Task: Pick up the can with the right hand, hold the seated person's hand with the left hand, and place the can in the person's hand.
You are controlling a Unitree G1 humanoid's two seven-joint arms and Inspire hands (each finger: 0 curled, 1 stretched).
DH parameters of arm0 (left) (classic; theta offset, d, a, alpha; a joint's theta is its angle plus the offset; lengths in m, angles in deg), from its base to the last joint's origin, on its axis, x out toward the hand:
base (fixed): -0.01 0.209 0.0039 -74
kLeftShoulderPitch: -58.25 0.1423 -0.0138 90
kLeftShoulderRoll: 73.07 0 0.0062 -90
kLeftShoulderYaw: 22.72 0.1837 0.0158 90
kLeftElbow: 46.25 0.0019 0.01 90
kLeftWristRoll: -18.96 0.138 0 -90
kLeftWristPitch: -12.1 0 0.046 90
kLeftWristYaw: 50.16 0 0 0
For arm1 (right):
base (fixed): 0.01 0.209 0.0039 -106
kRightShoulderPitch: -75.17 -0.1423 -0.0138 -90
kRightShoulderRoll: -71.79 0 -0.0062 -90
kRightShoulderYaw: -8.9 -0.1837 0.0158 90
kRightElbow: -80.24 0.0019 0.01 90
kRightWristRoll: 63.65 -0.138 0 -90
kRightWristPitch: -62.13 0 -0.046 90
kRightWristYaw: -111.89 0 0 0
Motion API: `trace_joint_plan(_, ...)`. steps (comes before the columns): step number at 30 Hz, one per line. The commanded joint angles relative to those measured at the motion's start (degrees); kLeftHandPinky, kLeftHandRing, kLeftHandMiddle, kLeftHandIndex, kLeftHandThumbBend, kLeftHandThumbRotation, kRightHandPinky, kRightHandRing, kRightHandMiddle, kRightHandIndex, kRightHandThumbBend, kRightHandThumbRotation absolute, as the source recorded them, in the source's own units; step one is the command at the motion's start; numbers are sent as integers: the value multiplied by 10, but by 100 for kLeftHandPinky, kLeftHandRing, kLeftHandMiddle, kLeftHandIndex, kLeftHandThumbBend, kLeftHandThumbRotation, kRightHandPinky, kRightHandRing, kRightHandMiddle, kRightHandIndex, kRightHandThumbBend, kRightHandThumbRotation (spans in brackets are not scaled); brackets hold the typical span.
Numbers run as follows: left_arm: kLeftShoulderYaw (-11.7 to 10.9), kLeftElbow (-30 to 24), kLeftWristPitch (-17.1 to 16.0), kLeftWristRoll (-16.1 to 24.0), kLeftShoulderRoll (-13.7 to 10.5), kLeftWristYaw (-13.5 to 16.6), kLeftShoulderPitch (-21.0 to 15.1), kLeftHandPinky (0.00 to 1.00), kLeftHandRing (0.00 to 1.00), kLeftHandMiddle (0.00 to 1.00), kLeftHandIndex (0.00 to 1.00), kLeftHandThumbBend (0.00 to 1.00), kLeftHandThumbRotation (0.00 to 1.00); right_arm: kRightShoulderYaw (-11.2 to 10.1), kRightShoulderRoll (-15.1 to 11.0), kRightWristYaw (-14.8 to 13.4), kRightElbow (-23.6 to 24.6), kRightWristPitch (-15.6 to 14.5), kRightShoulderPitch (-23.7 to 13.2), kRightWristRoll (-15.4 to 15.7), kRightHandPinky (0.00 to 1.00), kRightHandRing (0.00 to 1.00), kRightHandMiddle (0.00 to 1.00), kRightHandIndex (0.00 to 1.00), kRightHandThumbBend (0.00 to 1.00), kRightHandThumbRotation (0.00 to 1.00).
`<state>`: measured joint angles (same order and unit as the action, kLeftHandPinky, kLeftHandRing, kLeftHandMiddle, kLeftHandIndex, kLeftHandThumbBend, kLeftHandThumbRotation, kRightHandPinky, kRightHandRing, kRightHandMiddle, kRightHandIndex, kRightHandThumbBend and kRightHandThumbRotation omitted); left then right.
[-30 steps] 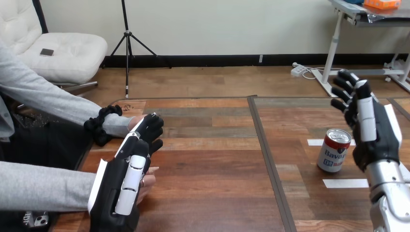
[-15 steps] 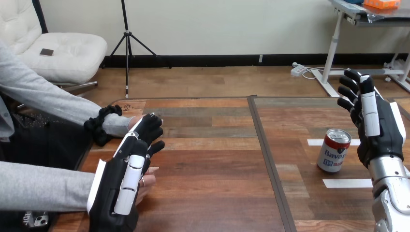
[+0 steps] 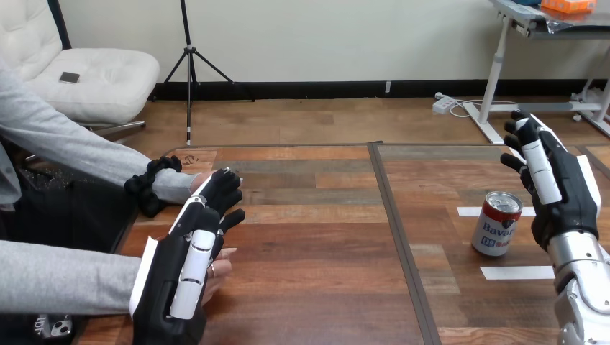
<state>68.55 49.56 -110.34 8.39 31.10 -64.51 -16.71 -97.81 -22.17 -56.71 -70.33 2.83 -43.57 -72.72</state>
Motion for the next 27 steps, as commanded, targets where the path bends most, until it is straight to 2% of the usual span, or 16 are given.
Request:
trace_joint_plan(1,0,-29,-6,0,-2,-5,-11,86,90,89,88,61,89,-10,-23,4,-12,1,-66,-7,88,93,90,88,82,73)
trace_joint_plan(4,-1,-24,-11,0,-3,-7,-13,86,90,89,88,59,90,-11,-25,0,-18,-3,-71,-7,88,92,90,88,76,71)
trace_joint_plan(11,0,-24,-10,-1,-2,-6,-13,86,90,88,87,59,90,-17,-31,4,-39,-22,-88,-14,92,94,91,88,71,67)
trace_joint_plan(19,1,-28,-6,2,-2,-3,-11,84,89,88,87,63,90,-11,-45,-10,-62,-48,-106,1,97,96,94,90,74,67)
trace_joint_plan(27,0,-30,-6,6,0,1,-9,83,88,88,87,65,88,-2,-53,-32,-76,-57,-113,20,98,97,96,93,75,70)
